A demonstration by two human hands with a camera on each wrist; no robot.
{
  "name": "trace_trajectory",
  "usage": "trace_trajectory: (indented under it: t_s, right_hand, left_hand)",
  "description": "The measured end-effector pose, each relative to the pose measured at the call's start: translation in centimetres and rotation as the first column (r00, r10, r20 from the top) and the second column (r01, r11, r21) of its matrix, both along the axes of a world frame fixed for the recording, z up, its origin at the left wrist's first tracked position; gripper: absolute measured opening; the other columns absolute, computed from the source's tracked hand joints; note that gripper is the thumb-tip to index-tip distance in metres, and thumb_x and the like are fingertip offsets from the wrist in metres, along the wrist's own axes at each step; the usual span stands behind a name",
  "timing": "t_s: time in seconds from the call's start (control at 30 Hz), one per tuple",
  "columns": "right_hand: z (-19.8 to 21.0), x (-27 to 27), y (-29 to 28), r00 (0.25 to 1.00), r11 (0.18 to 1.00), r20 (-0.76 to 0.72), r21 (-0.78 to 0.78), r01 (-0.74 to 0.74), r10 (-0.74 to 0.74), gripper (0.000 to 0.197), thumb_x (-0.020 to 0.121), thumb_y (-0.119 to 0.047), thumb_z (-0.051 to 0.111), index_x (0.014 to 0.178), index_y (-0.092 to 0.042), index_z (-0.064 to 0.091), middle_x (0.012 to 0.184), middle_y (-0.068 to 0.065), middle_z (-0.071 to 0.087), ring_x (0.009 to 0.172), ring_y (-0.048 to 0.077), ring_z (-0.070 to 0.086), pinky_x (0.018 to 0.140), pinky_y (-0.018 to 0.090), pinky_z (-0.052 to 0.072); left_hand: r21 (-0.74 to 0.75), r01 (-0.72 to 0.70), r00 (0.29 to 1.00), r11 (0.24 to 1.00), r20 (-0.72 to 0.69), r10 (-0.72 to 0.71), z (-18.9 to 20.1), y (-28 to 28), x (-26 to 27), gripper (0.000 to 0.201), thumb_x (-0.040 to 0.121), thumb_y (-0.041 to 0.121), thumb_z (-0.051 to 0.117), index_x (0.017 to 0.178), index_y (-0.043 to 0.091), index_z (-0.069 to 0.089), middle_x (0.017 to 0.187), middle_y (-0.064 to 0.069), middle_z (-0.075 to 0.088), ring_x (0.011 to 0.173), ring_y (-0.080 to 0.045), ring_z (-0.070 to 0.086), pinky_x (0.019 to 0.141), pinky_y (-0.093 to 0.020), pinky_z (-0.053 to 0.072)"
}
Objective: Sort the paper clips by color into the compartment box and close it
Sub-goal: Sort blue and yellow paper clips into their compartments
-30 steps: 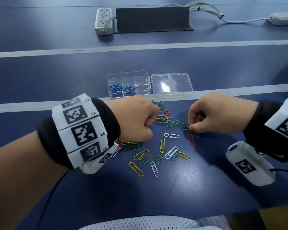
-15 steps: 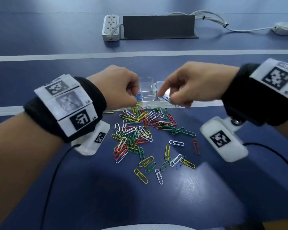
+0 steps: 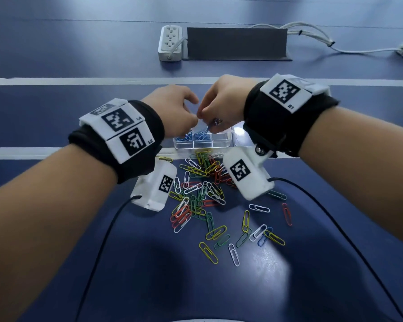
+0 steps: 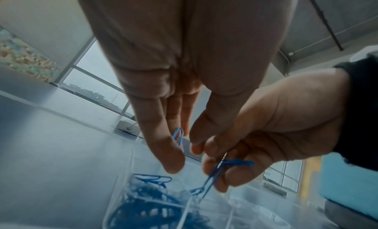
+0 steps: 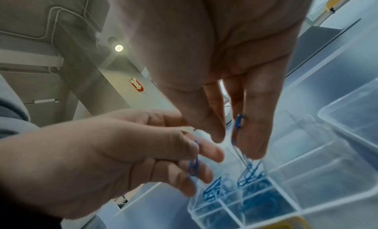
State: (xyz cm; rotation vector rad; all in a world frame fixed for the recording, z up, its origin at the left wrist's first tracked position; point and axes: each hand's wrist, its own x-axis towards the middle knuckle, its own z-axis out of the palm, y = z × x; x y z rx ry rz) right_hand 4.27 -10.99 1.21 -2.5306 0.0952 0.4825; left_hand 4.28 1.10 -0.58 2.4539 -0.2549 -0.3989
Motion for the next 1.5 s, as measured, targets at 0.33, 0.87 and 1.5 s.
trace_trajectory:
  t_s: [0.33, 0.87, 1.5]
  right_hand:
    - [0.6, 0.0, 0.8, 0.981, 0.963, -0.148, 0.218, 0.159, -0.128, 0.036, 0.091, -0.001, 0.037, 0.119, 0.0, 0.059, 0.072, 0.013, 0.055, 0.059, 0.02, 0.051, 0.055, 0.026, 0.047]
    - [-0.5, -1.6, -1.2, 0.996, 0.968, 0.079, 0.251, 0.009, -0.03, 0.029, 0.088, -0.001, 0.044, 0.098, -0.019, 0.066, 0.085, 0.005, 0.066, 0.079, 0.021, 0.064, 0.088, 0.041, 0.057]
    - [-2.3, -13.6, -6.5, 0.683, 0.643, -0.18, -0.236, -0.729, 0.708, 0.014, 0.074, -0.036, 0.065, 0.083, -0.028, 0.071, 0.08, -0.007, 0.068, 0.077, 0.011, 0.06, 0.075, 0.031, 0.052]
  left_hand:
    - [-0.251, -0.071, 0.991, 0.965, -0.124, 0.041, 0.8, -0.5, -0.6, 0.059, 0.092, -0.001, 0.035, 0.146, 0.019, 0.025, 0.116, -0.018, 0.06, 0.099, -0.029, 0.066, 0.079, -0.036, 0.057]
    - [0.027, 0.028, 0.983, 0.999, 0.179, -0.032, -0.4, 0.9, -1.6, 0.031, 0.084, 0.016, 0.053, 0.115, 0.021, 0.057, 0.084, 0.004, 0.062, 0.07, -0.011, 0.053, 0.063, -0.025, 0.042]
    - [0.385, 0.566, 0.789, 0.729, 0.003, -0.614, -0.7, -2.8, -6.9, 0.007, 0.078, 0.03, 0.064, 0.073, 0.026, 0.066, 0.054, 0.013, 0.051, 0.055, 0.001, 0.047, 0.062, -0.018, 0.039]
